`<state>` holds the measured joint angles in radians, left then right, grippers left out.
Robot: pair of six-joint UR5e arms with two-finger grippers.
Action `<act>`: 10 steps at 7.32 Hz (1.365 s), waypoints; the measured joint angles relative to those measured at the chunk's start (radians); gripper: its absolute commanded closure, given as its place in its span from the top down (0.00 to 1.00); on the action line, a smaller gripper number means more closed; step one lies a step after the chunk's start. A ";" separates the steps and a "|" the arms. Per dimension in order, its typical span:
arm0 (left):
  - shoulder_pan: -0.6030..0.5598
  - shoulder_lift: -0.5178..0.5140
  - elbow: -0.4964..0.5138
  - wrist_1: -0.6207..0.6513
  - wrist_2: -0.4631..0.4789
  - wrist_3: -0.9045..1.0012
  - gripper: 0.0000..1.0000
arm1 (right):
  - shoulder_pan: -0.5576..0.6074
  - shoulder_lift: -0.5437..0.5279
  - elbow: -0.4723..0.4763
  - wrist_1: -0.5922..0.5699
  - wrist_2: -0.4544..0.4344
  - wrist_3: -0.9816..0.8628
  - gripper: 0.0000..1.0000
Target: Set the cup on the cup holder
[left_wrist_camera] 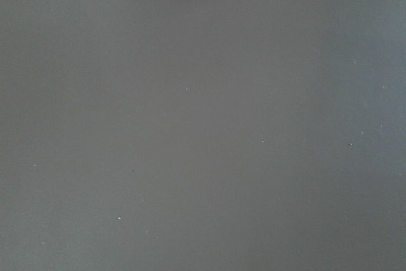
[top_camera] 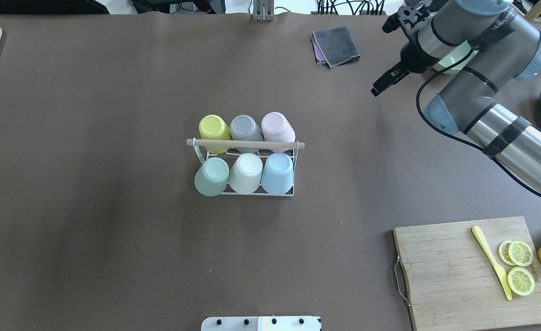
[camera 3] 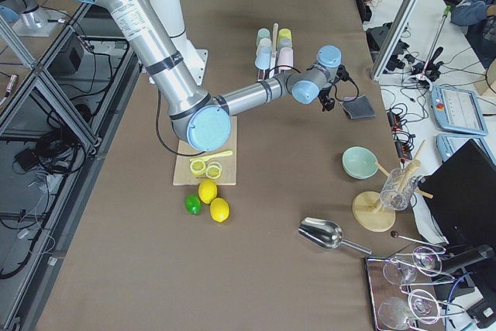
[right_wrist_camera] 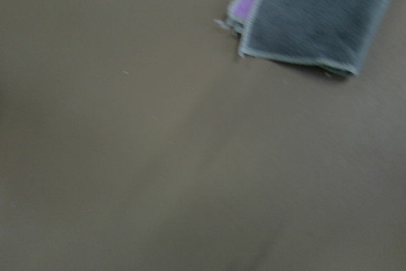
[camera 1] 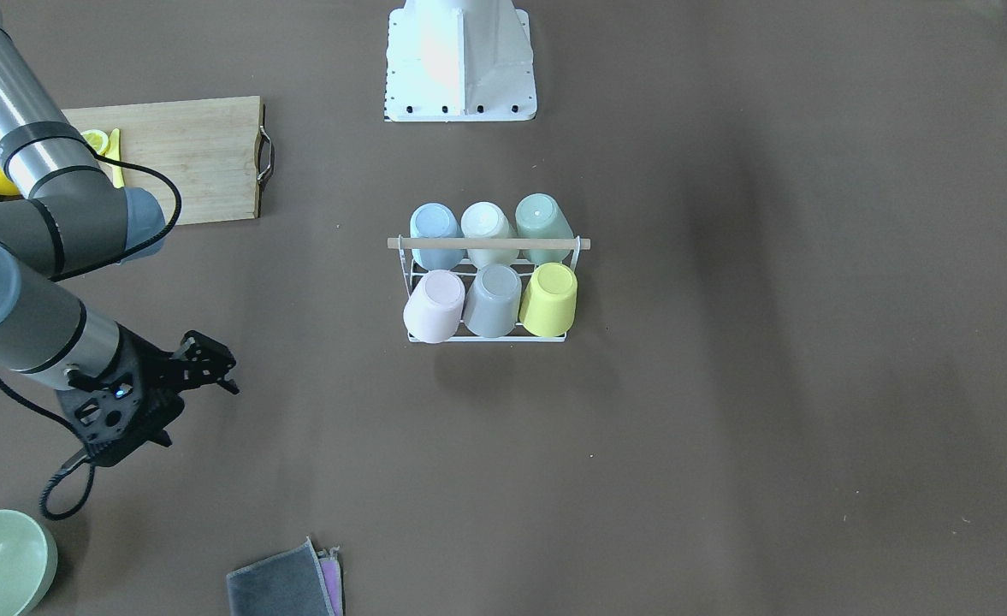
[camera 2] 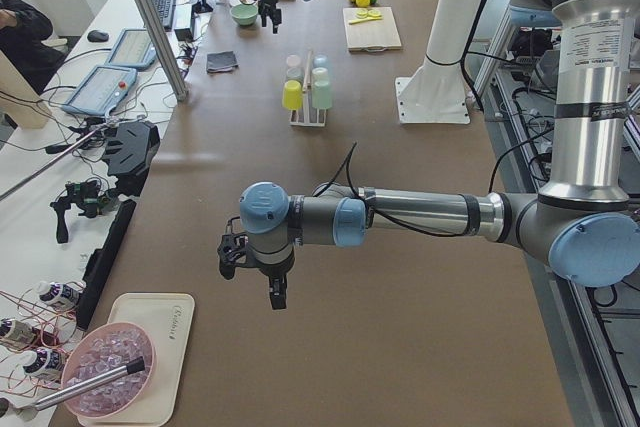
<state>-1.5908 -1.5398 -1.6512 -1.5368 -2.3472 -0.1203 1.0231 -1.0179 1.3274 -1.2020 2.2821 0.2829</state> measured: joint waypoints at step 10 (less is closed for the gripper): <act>-0.001 0.001 0.004 -0.002 -0.001 0.000 0.98 | 0.480 -0.673 0.363 -0.386 -0.015 -0.233 1.00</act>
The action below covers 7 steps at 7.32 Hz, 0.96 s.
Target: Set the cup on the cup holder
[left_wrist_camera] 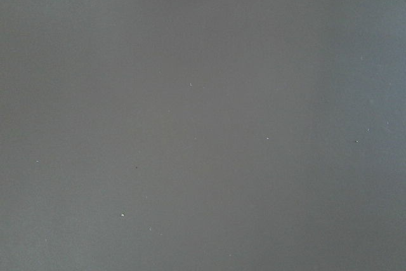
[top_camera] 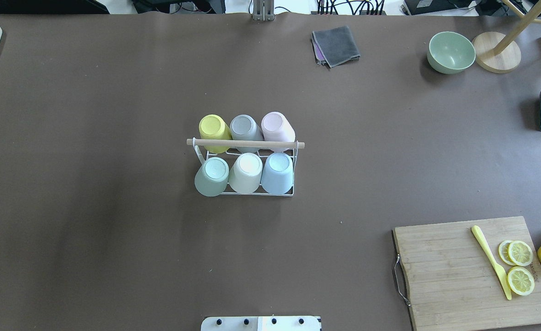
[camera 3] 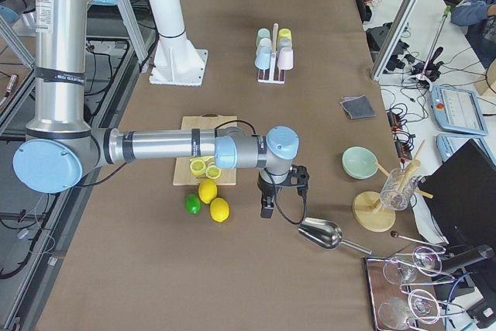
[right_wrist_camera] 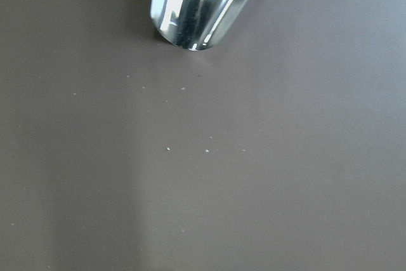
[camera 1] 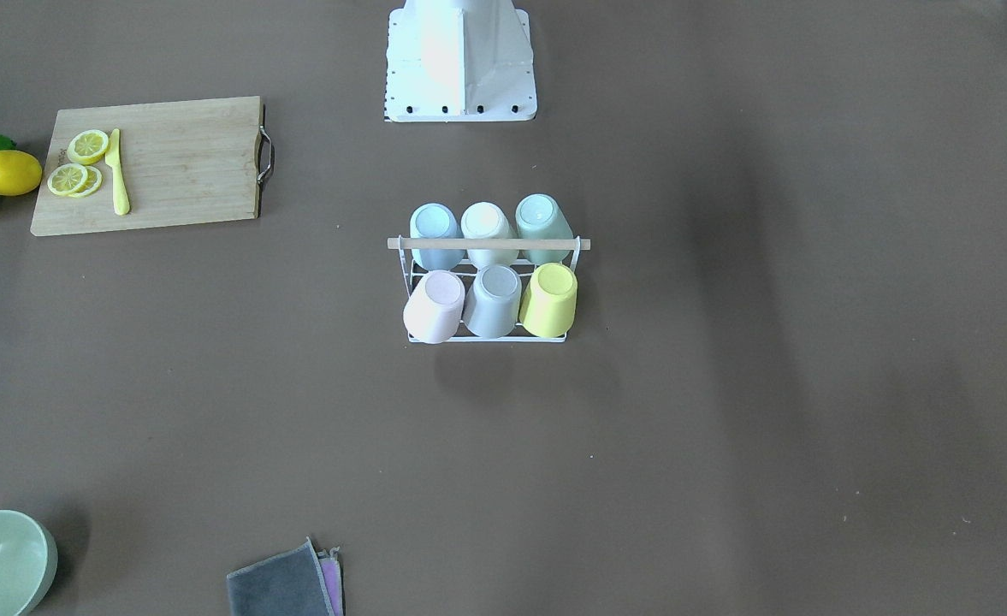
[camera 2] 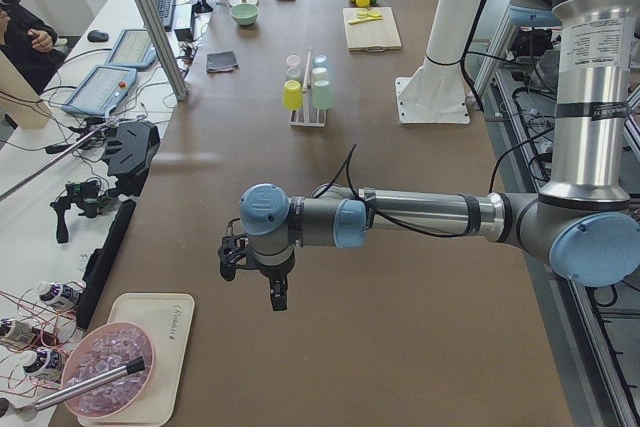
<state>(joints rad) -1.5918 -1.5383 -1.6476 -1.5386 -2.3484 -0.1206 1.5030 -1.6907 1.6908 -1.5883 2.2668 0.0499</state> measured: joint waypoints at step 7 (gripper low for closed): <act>0.001 -0.001 0.001 0.000 0.000 -0.001 0.98 | 0.113 -0.036 0.011 0.002 -0.001 -0.088 1.00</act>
